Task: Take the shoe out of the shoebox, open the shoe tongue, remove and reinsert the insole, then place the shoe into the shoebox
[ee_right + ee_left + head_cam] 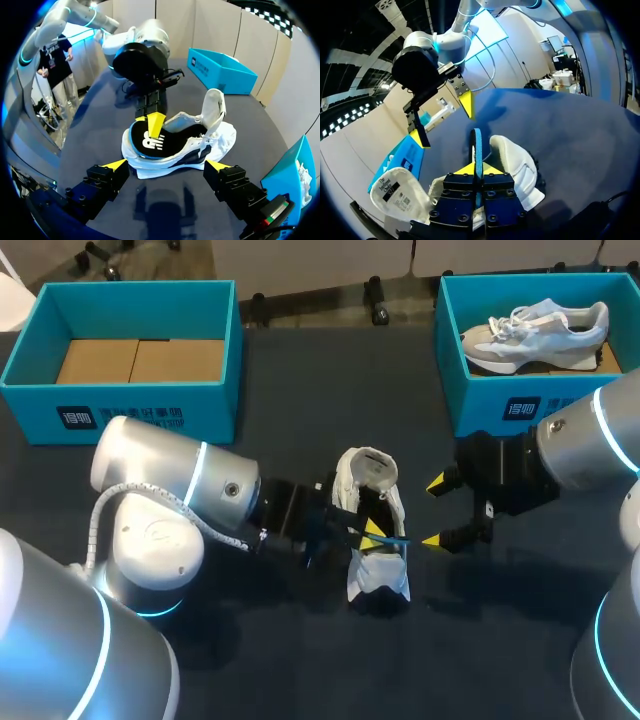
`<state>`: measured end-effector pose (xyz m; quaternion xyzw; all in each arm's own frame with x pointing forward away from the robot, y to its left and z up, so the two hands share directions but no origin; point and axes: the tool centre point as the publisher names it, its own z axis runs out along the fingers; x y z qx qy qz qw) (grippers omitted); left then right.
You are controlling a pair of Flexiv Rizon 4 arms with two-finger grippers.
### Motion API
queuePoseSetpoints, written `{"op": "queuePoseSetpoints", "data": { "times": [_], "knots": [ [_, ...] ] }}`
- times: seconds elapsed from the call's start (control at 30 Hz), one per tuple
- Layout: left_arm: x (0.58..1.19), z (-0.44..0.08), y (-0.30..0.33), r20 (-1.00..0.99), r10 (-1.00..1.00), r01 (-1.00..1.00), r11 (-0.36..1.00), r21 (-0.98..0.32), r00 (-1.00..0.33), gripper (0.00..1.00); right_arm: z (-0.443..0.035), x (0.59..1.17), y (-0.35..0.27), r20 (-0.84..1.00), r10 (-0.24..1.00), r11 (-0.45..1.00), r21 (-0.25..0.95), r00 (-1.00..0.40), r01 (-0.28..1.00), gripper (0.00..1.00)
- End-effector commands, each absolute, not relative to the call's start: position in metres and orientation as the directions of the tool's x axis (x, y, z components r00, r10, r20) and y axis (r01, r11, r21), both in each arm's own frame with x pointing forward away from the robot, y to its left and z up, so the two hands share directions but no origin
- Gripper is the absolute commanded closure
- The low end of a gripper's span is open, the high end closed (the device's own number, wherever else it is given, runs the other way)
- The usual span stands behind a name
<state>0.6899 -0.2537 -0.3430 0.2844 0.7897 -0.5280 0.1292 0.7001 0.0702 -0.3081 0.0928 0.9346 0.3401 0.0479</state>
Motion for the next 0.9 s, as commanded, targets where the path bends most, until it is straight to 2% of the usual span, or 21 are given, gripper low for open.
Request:
{"op": "queuePoseSetpoints", "data": {
  "times": [0.03,0.5,0.53,0.57,0.73,0.9],
  "knots": [
    [0.694,-0.350,-0.254,-0.498,0.320,0.585,0.297,-0.755,-0.806,1.00,-0.308,0.700,0.070,-0.027,0.206,0.751,0.645,-0.978,0.141,0.00],
    [0.708,-0.355,-0.250,-0.507,0.315,0.593,0.330,-0.734,-0.802,1.00,-0.308,0.700,0.070,-0.027,0.206,0.751,0.645,-0.978,0.141,0.00],
    [0.707,-0.353,-0.251,-0.507,0.313,0.593,0.328,-0.736,-0.803,0.73,-0.308,0.700,0.070,-0.027,0.206,0.751,0.645,-0.978,0.141,0.00],
    [0.705,-0.351,-0.251,-0.508,0.310,0.591,0.323,-0.739,-0.804,0.58,-0.308,0.700,0.070,-0.027,0.206,0.751,0.645,-0.978,0.141,0.00],
    [0.698,-0.342,-0.252,-0.511,0.298,0.587,0.299,-0.752,-0.806,0.59,-0.308,0.700,0.070,-0.027,0.206,0.751,0.645,-0.978,0.141,0.00],
    [0.691,-0.336,-0.254,-0.513,0.302,0.589,0.277,-0.759,-0.804,0.70,-0.308,0.700,0.070,-0.027,0.206,0.751,0.645,-0.978,0.141,0.00]
  ]
}}
